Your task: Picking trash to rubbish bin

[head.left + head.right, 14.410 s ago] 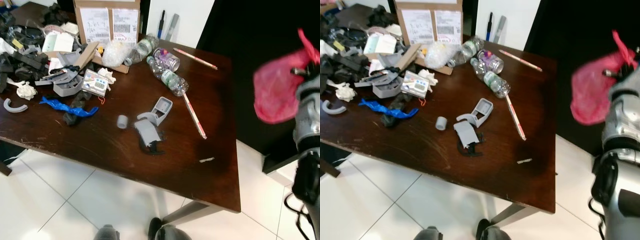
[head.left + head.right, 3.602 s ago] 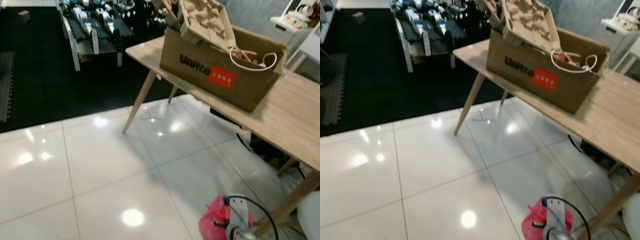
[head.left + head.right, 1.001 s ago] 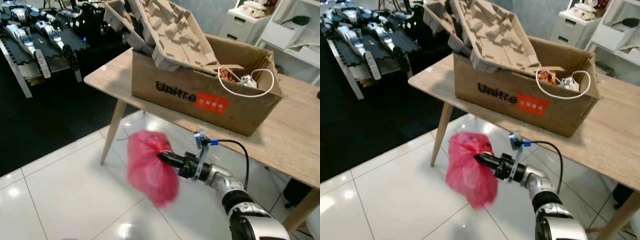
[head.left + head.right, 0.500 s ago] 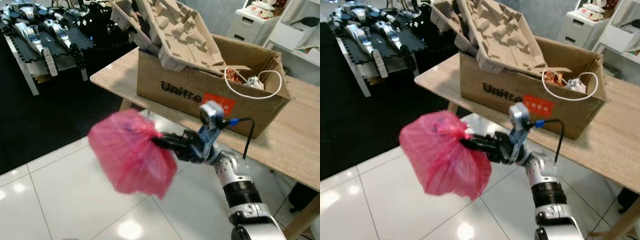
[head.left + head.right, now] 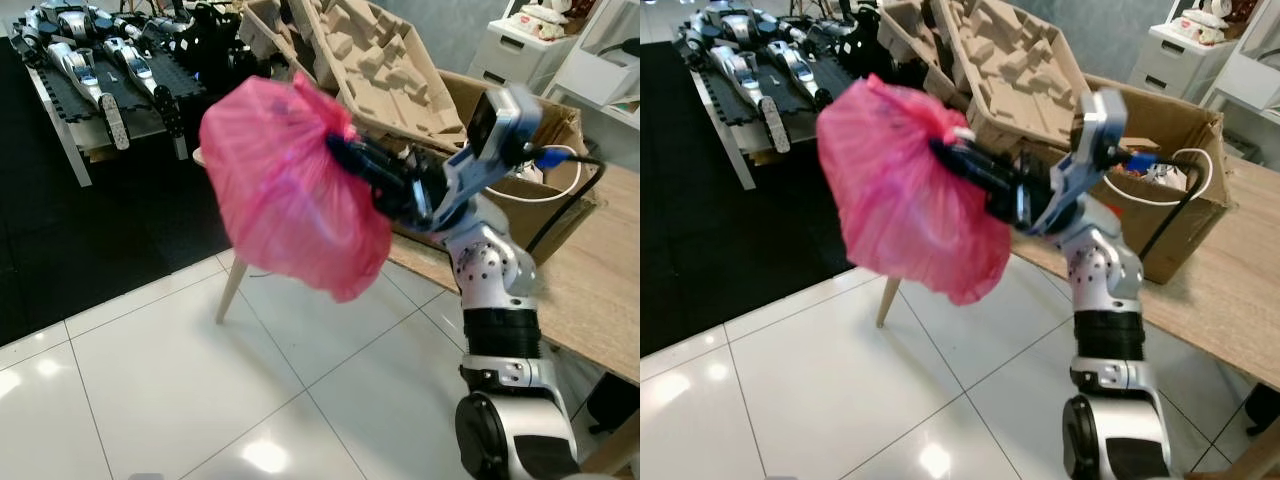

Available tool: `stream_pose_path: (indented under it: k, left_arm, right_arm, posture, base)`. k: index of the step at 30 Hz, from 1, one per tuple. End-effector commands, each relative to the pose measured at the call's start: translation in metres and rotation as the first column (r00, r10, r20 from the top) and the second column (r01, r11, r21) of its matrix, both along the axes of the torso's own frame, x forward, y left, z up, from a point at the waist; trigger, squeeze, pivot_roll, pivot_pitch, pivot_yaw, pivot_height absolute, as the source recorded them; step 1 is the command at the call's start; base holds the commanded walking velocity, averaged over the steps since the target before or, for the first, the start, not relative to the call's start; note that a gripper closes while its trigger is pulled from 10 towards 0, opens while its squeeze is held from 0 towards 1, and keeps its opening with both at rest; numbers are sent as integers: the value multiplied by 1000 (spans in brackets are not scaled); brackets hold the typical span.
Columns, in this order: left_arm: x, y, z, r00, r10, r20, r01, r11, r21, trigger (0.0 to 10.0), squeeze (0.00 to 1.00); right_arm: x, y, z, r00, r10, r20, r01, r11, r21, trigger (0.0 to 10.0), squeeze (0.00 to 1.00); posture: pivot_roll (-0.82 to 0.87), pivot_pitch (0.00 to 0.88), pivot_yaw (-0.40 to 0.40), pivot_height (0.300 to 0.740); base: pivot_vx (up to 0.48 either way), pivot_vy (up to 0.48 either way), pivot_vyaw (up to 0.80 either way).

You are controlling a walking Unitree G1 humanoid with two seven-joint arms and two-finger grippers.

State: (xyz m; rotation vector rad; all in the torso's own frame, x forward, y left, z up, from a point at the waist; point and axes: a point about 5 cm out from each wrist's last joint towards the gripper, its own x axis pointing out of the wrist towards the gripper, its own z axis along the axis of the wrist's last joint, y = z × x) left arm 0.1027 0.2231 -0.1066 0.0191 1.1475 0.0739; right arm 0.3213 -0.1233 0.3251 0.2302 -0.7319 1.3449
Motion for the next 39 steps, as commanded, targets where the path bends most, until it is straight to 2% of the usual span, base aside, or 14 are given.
stream_pose_path:
  k: [1,6,7,10,11,14,15,17,20,24,26,28,34,39]
  left_arm:
    - [-6,-6,-3,1000,-9,-24,9,1000,-14,10000,0]
    - [-8,-6,-3,1000,-12,-29,12,1000,-13,10000,0]
    - [-8,-6,-3,1000,-12,-29,12,1000,-13,10000,0]
    - [-9,-6,-3,999,-15,-31,15,1000,-14,10000,0]
    - [-9,-7,-4,999,-16,-32,15,1000,-14,10000,0]
    - [-9,-8,-4,999,-16,-33,16,1000,-15,10000,0]
    - [-9,-9,-4,999,-17,-34,17,1000,-17,10000,0]
    - [-9,-9,-4,999,-17,-34,17,1000,-18,10000,0]
    - [-11,-11,-5,999,-20,-39,19,1000,-21,10000,0]
    - [-12,-10,-5,999,-21,-42,20,1000,-22,10000,0]
    - [-16,-9,-6,999,-22,-49,21,1000,-21,10000,0]
    - [-16,-9,-6,999,-22,-49,21,1000,-21,10000,0]
    - [-34,0,-7,995,-42,-88,41,999,-5,10000,0]
    - [-46,10,-6,991,-70,-112,72,997,10,10000,0]
  right_arm:
    - [-1,-10,17,995,-75,59,72,996,54,10000,0]
    - [22,-43,53,899,-435,61,418,890,181,10000,0]
    - [22,-43,53,899,-435,61,418,890,181,10000,0]
    - [28,-59,64,832,-554,41,533,817,221,10000,0]
    - [31,-71,70,777,-629,15,607,756,245,10000,0]
    - [33,-82,75,732,-682,-10,659,703,267,10000,0]
    - [35,-93,78,674,-738,-29,716,643,272,10000,0]
    - [36,-101,80,633,-773,-43,750,599,280,10000,0]
    - [39,-130,83,456,-887,-70,869,427,249,10000,0]
    - [40,-141,83,397,-914,-86,899,369,237,10000,0]
    - [40,-154,79,331,-937,-115,929,302,213,10000,0]
    - [40,-154,79,331,-937,-115,929,302,213,10000,0]
    - [42,-178,62,181,-973,-142,979,164,124,10000,0]
    - [38,-190,64,132,-981,-139,986,116,116,10000,0]
  posture:
    - [147,97,-90,740]
    - [149,92,-94,740]
    - [149,92,-94,740]
    - [150,92,-98,740]
    - [151,93,-101,740]
    - [152,92,-102,740]
    - [152,92,-102,740]
    - [150,96,-100,740]
    - [149,109,-96,740]
    - [148,114,-93,740]
    - [148,129,-87,740]
    - [148,129,-87,740]
    - [132,199,-43,740]
    - [120,230,-14,740]
  base:
    - [0,0,0]
    - [0,0,0]
    - [0,0,0]
    - [0,0,0]
    - [0,0,0]
    - [0,0,0]
    - [0,0,0]
    - [0,0,0]
    - [0,0,0]
    - [0,0,0]
    - [0,0,0]
    - [0,0,0]
    - [0,0,0]
    - [0,0,0]
